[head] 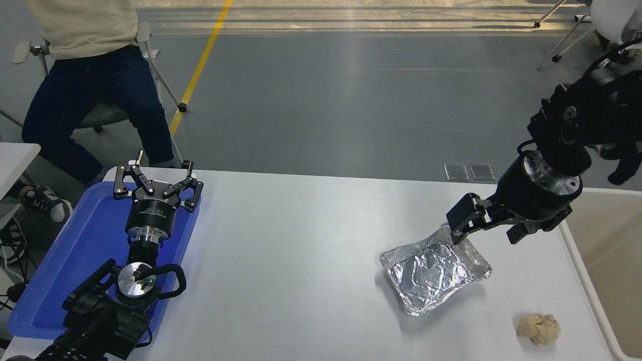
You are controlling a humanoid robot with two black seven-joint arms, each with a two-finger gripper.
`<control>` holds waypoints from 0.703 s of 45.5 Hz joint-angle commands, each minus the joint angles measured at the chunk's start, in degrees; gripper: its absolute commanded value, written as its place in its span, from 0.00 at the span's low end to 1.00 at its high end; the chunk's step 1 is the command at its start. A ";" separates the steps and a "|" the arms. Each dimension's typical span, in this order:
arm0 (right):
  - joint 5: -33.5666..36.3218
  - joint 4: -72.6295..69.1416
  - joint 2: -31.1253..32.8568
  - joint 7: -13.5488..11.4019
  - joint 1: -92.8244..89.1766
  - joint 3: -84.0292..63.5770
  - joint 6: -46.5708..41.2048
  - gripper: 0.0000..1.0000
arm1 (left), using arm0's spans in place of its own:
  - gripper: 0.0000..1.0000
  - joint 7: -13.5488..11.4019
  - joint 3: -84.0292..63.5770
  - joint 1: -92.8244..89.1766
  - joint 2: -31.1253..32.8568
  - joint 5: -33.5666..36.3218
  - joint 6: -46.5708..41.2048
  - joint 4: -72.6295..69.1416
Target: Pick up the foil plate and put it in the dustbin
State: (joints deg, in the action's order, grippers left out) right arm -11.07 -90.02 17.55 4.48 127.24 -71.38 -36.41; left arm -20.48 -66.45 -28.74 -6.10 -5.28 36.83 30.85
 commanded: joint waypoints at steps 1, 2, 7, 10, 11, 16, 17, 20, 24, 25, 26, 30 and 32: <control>-0.18 -0.06 0.02 0.00 0.29 0.19 0.46 1.00 | 1.00 -0.09 0.00 0.00 0.04 0.35 0.00 0.00; -0.18 -0.06 0.02 0.00 0.29 0.28 0.55 1.00 | 1.00 -0.09 0.00 0.00 0.04 0.27 0.00 0.00; -0.18 -0.06 0.11 0.00 0.46 0.28 0.55 1.00 | 1.00 -0.09 0.00 0.00 0.04 0.09 -0.09 0.00; -0.18 -0.15 0.11 0.00 0.64 0.19 0.55 1.00 | 1.00 -0.09 0.00 0.00 0.04 0.09 0.00 0.00; -0.18 -0.15 0.11 0.00 0.73 0.19 0.55 1.00 | 1.00 -0.09 0.00 0.00 0.04 0.00 0.00 0.00; -0.18 -0.07 0.02 0.00 0.81 0.28 0.55 1.00 | 1.00 -0.09 0.00 0.00 0.04 0.00 -0.09 0.00; -0.18 -0.15 0.02 0.00 0.82 0.37 0.55 1.00 | 1.00 -0.09 0.00 0.00 0.04 0.00 -0.01 0.00; -0.18 -0.07 -0.06 0.00 0.81 0.37 0.55 1.00 | 1.00 -0.09 0.00 0.00 0.04 0.09 -0.01 0.00; -0.18 -0.06 -0.15 0.00 0.82 0.72 0.55 1.00 | 1.00 -0.09 0.00 0.00 0.04 0.00 0.00 0.00; -0.18 -0.15 -0.15 0.00 0.82 0.72 0.55 1.00 | 1.00 -0.09 0.00 0.00 0.04 0.09 0.00 0.00; -0.18 -0.07 -0.07 0.00 0.82 0.72 0.55 1.00 | 1.00 -0.09 0.00 0.00 0.04 0.09 0.00 0.00; -0.18 -0.15 0.29 0.00 0.82 0.46 0.55 1.00 | 1.00 -0.09 0.00 0.00 0.04 0.00 0.00 0.00; -0.18 -0.15 0.81 0.00 0.82 0.19 0.64 1.00 | 1.00 -0.09 0.00 0.00 0.04 0.00 0.00 0.00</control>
State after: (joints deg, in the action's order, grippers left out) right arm -11.24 -90.13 17.56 4.48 127.99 -70.87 -35.88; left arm -20.56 -66.45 -28.74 -6.06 -5.24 36.82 30.85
